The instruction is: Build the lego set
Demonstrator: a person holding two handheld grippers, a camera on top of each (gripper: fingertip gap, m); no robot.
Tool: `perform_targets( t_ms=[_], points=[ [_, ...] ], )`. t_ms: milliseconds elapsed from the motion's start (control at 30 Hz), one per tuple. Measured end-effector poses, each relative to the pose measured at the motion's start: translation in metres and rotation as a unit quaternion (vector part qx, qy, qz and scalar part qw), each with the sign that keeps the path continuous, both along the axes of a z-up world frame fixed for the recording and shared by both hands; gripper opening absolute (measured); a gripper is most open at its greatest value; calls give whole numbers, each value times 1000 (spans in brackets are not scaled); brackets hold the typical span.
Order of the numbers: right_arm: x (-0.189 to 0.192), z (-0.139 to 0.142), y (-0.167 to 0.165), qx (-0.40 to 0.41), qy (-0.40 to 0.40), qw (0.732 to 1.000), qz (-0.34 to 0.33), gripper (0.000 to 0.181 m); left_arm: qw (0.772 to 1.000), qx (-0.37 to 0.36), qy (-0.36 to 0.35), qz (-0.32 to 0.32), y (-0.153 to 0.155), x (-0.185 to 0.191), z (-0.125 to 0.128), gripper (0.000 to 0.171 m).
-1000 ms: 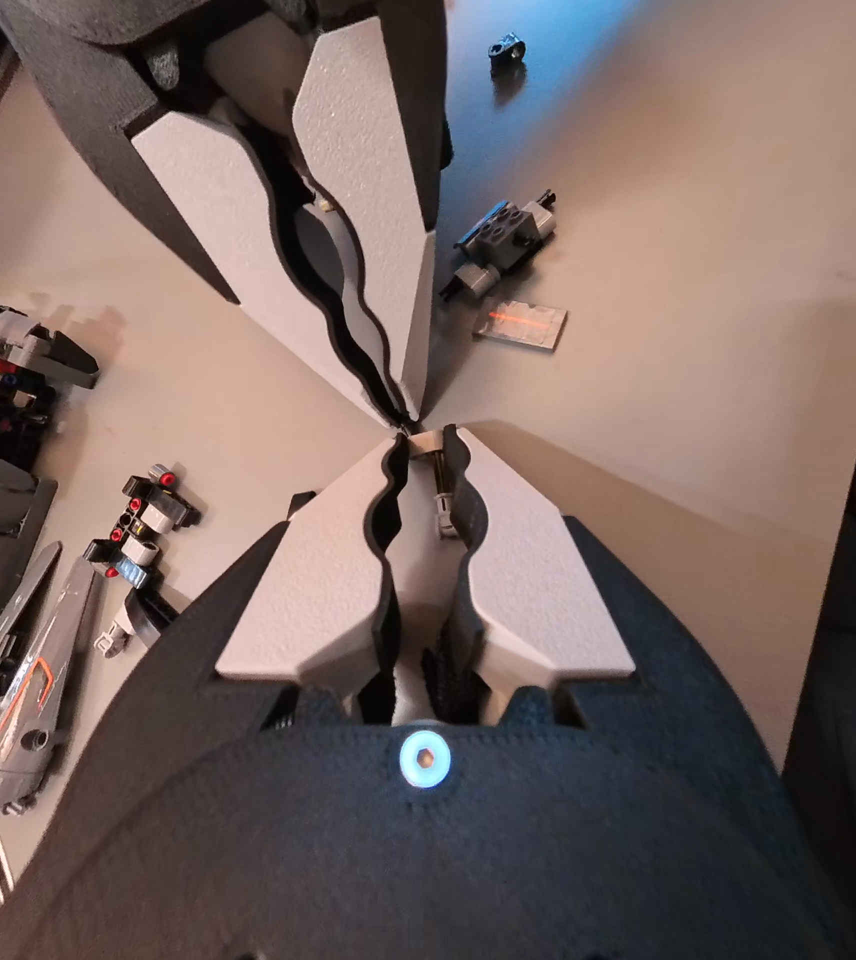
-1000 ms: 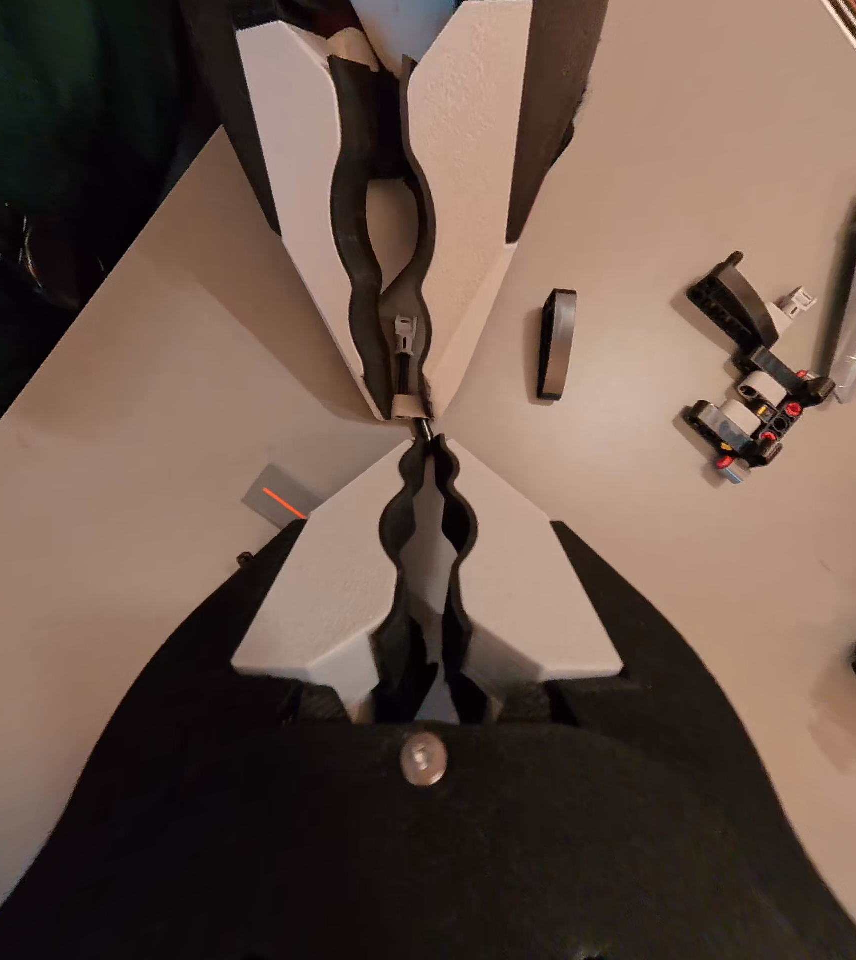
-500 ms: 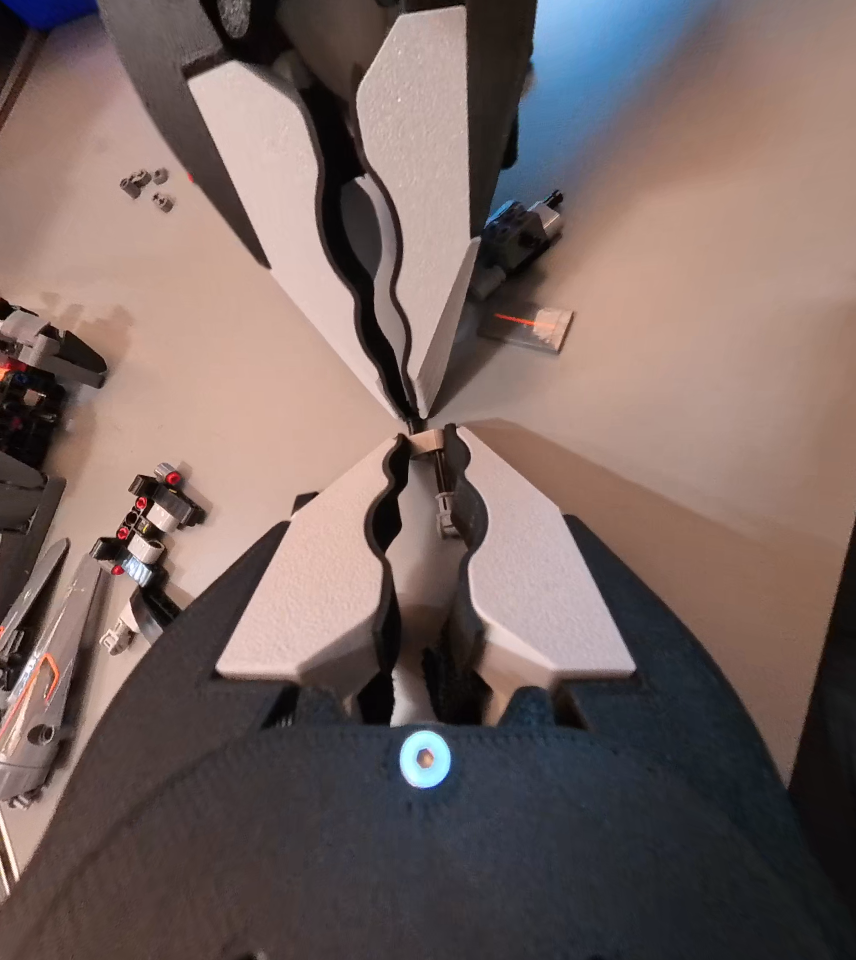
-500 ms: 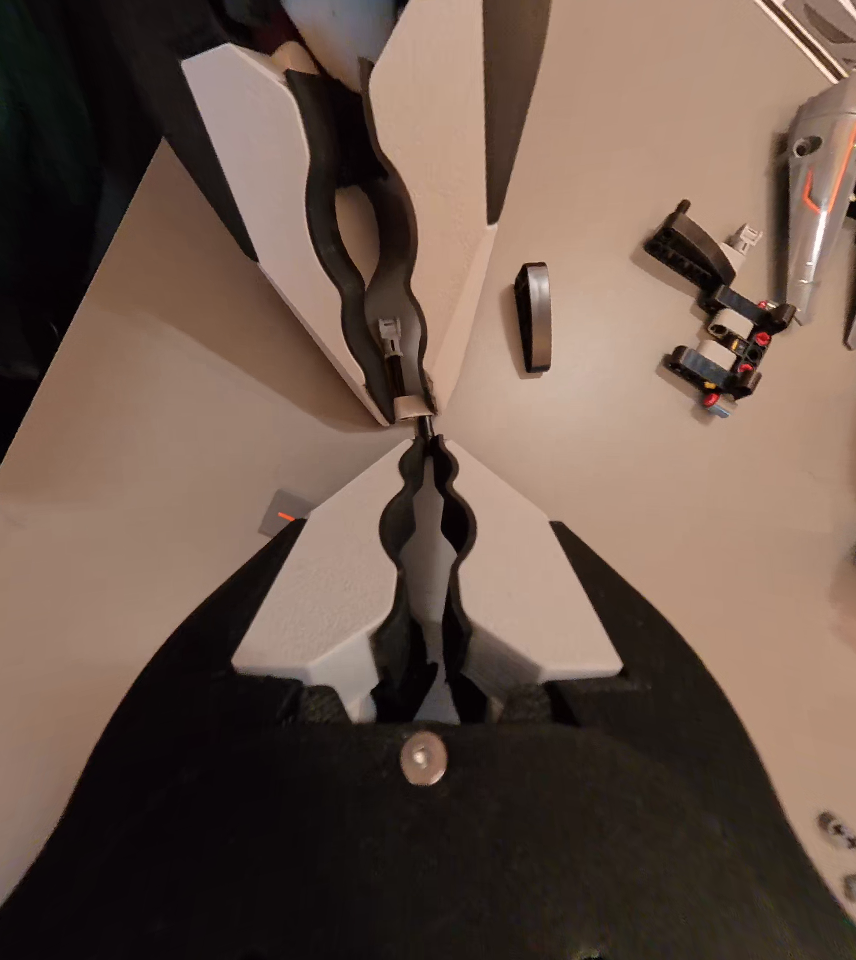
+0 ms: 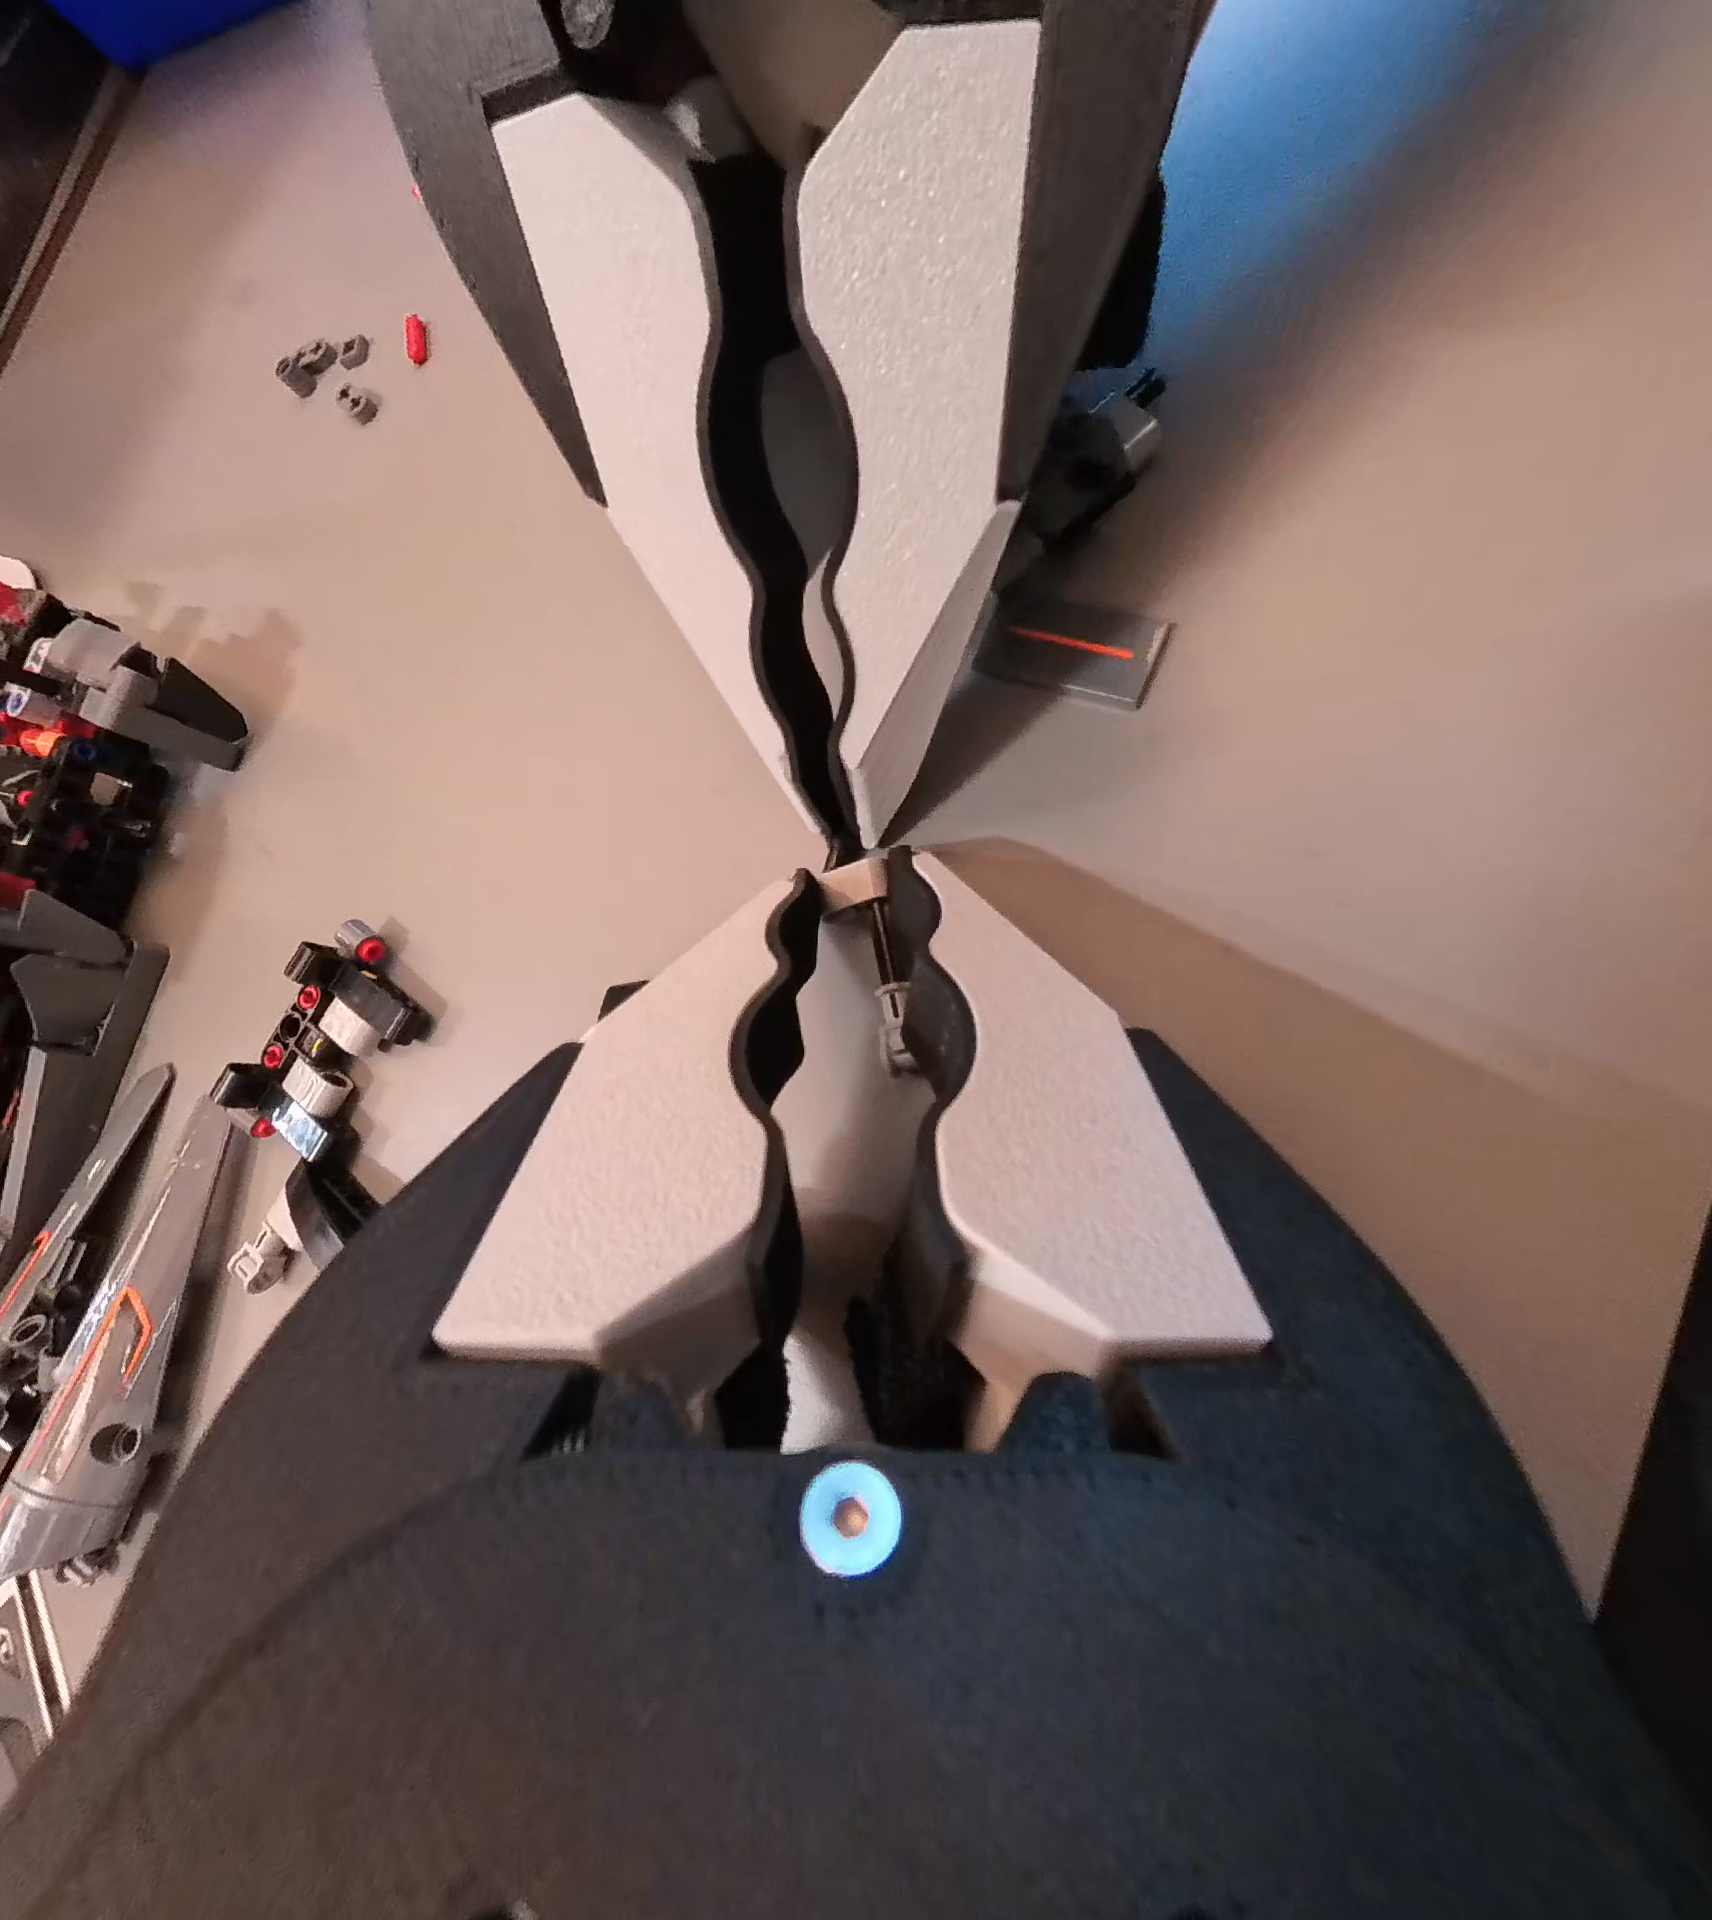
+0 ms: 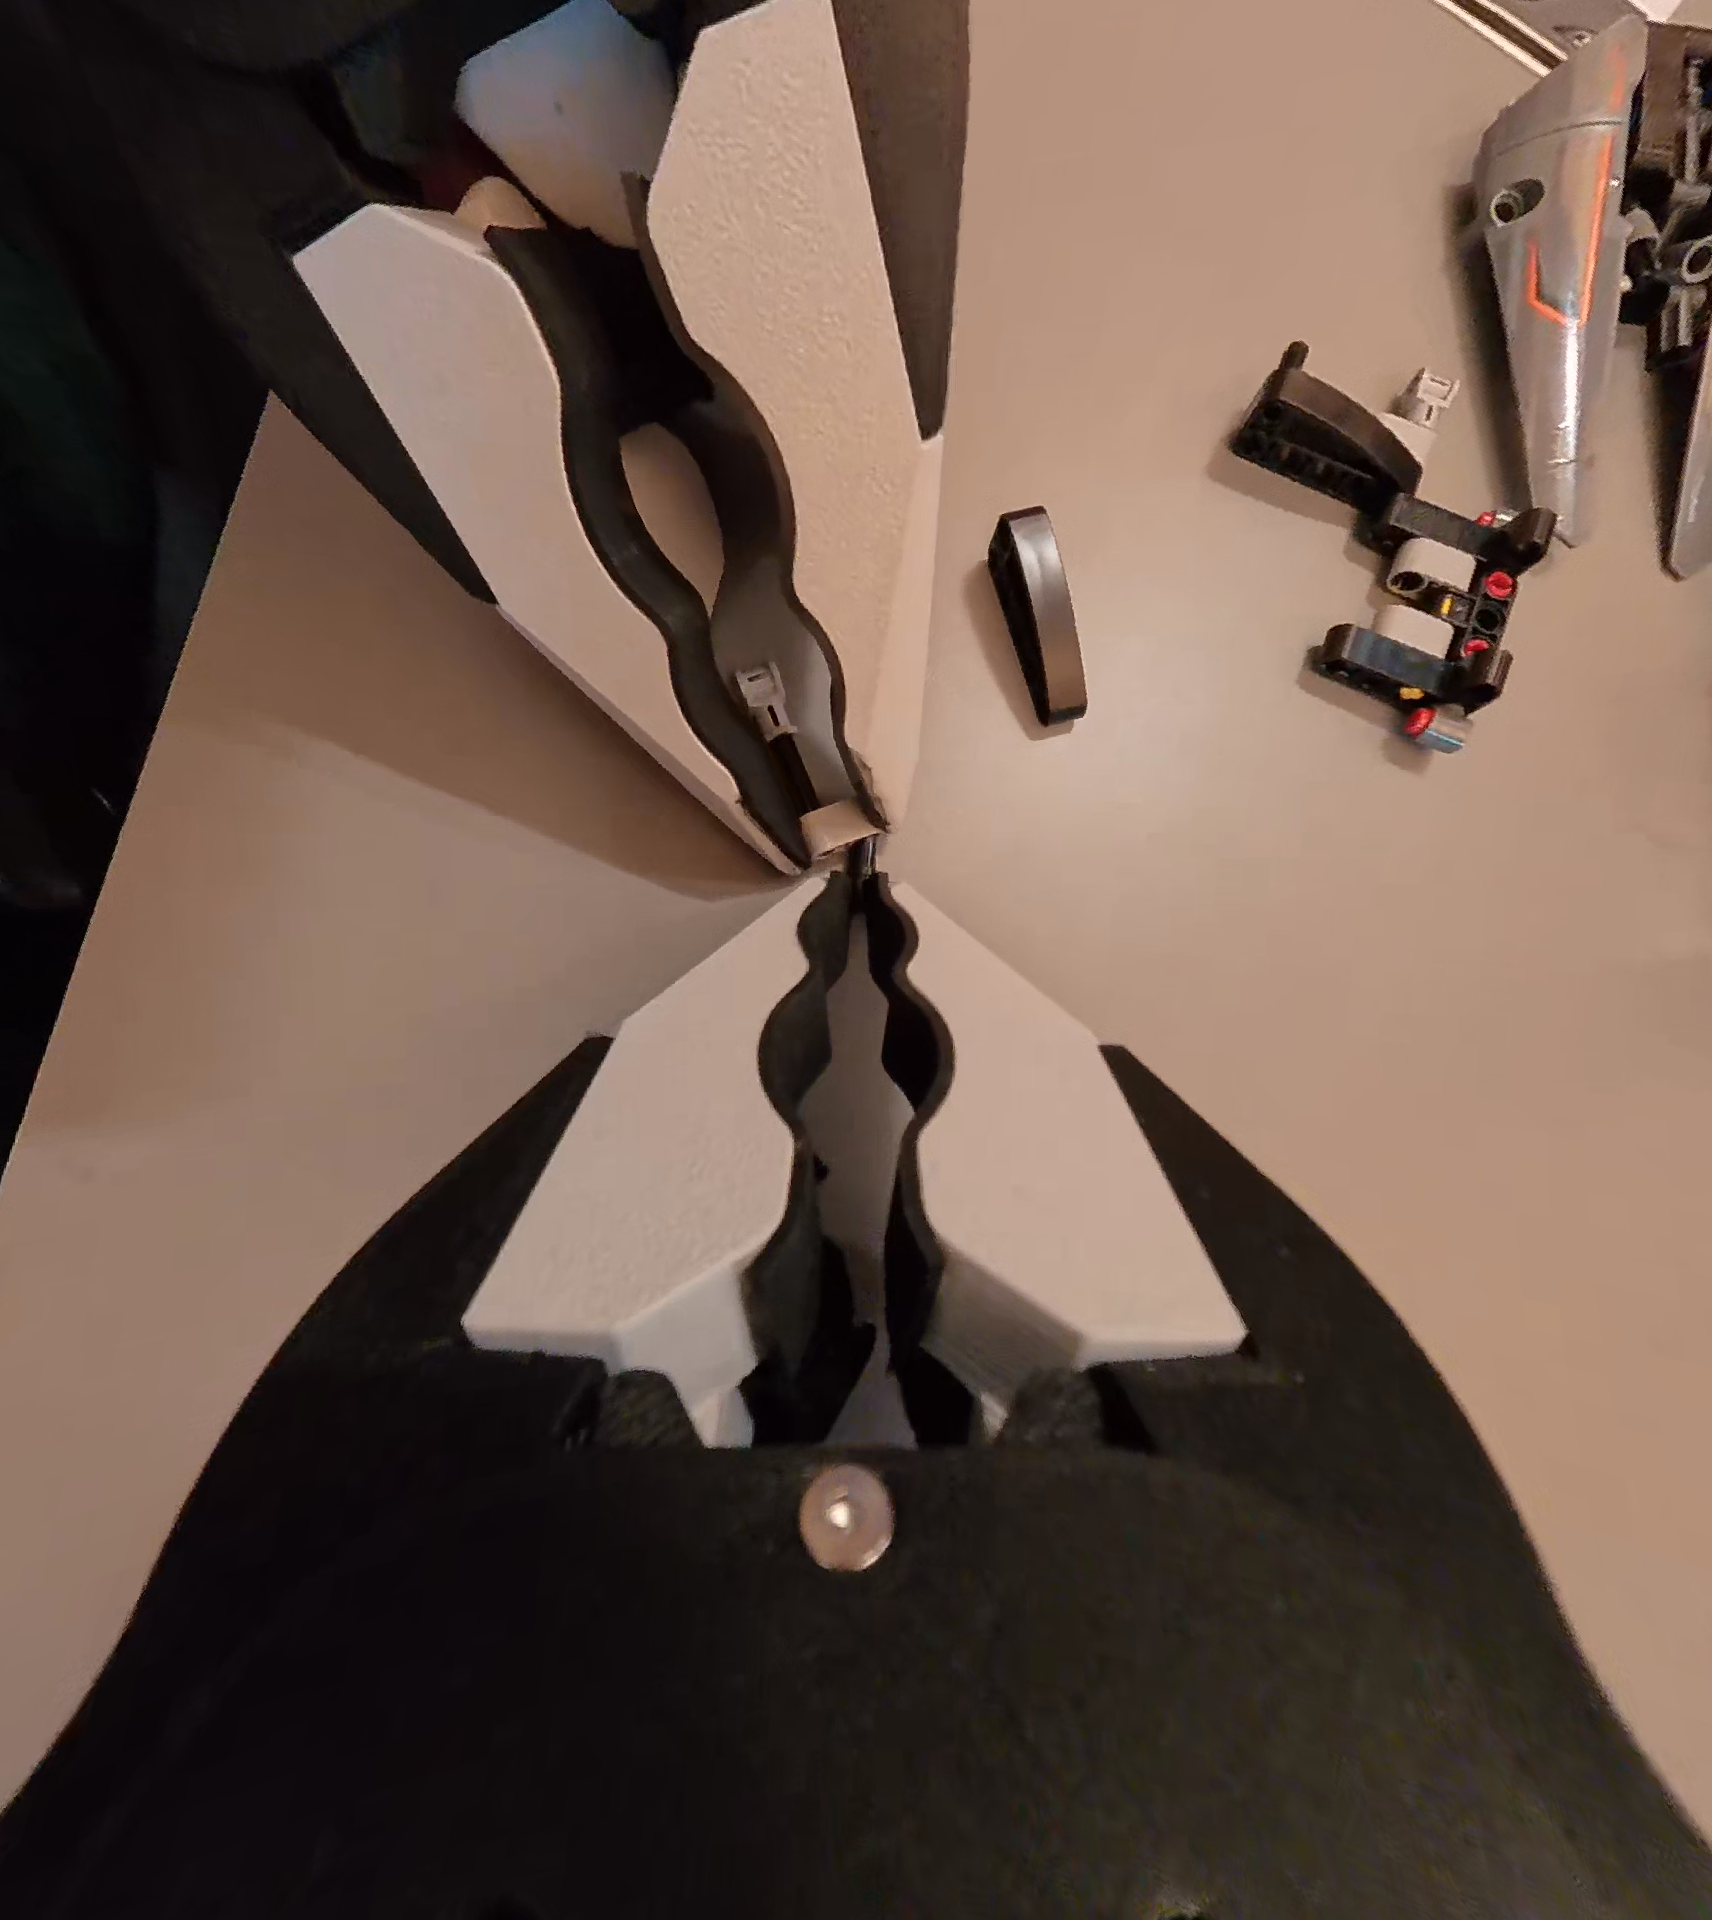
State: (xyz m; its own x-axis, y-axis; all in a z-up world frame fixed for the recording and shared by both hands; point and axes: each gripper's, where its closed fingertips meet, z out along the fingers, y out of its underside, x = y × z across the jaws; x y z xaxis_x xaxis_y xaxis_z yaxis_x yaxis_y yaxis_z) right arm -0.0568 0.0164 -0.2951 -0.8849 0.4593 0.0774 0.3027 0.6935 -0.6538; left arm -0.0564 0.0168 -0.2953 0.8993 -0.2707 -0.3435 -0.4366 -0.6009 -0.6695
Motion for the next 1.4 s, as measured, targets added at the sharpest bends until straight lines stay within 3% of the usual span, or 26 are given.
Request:
perform_targets(
  t_ms=[533, 800, 1033, 1133, 1233, 1333, 1400],
  points=[
    [1, 0, -1, 16, -8, 984, 175, 1, 1000, -3, -4, -7, 0, 2, -1, 12],
    [1, 0, -4, 34, -13, 974, 222, 1, 1000, -2, -1, -19, 1, 5, -1, 12],
    [2, 0, -3, 22, -35, 979, 198, 1, 1000, -2, -10, -19, 2, 5, 0, 13],
    [-4, 6, 2, 15, -28, 987, 158, 14, 1000, -2, -23, -17, 3, 5, 0, 13],
    [-7, 14, 7, 6, -19, 992, 128, 13, 999, 0, -29, -13, 4, 4, 2, 13],
    [-2, 9, 6, 13, -28, 992, 123, 7, 1000, 8, -26, -3, 2, -1, 5, 23],
    [-4, 2, 6, 28, -32, 993, 110, 2, 999, 5, -35, 1, -3, -2, 4, 21]
  ],
)
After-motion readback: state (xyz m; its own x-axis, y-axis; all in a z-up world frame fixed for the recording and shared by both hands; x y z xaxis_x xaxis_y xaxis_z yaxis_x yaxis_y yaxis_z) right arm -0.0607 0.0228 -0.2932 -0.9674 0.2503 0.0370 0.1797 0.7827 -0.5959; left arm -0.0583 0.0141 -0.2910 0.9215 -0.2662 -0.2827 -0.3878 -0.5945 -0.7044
